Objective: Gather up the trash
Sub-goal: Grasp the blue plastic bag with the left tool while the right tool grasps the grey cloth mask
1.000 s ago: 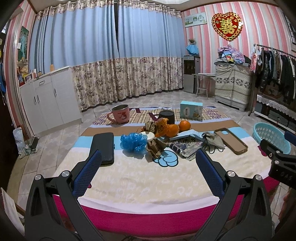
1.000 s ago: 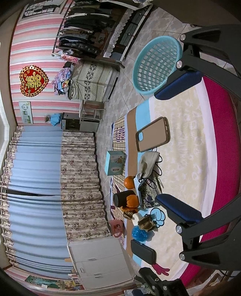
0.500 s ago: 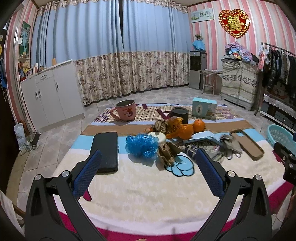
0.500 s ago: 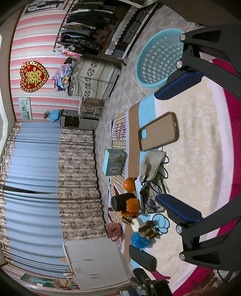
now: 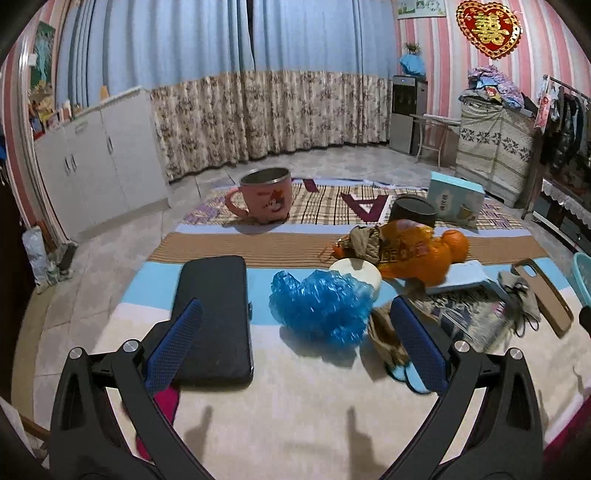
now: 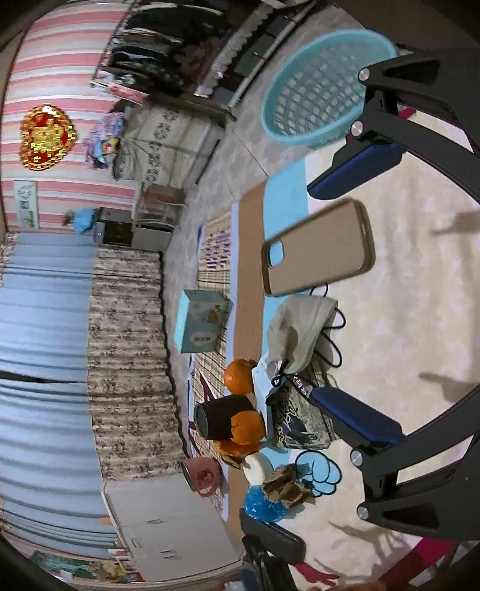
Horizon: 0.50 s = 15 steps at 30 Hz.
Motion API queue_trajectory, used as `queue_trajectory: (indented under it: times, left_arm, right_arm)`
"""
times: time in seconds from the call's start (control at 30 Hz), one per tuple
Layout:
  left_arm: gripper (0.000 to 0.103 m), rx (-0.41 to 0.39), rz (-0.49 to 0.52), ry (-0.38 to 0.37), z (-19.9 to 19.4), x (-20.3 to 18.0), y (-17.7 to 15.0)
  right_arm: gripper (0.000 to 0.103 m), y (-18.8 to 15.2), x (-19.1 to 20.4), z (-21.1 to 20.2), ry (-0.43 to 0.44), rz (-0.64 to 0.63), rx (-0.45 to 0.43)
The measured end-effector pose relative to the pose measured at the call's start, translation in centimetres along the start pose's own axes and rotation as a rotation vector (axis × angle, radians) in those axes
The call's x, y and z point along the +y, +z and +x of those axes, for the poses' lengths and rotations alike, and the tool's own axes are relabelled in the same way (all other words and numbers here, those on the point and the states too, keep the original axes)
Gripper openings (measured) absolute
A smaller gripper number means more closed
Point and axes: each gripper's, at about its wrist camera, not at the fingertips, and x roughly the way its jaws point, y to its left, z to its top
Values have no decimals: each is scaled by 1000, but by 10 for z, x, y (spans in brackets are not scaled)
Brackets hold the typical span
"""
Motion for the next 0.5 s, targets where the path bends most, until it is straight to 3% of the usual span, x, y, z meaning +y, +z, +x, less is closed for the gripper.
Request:
queue_trajectory:
  times: [0.23, 0.33, 0.4, 0.5]
  left_arm:
    - [96, 65, 21, -24, 39, -2, -2]
    - [85, 103, 26, -60, 51, -2, -5]
    - [63, 125, 30, -88, 58, -3, -6]
    - [45, 156, 36, -140, 66, -6, -7]
  right_arm:
    - [99, 3, 3, 28, 6, -13, 67]
    - [99, 4, 5, 32, 31, -12, 69]
    - [99, 6, 10, 34, 29, -34, 71]
    - [99, 7, 13, 37, 51, -46, 76]
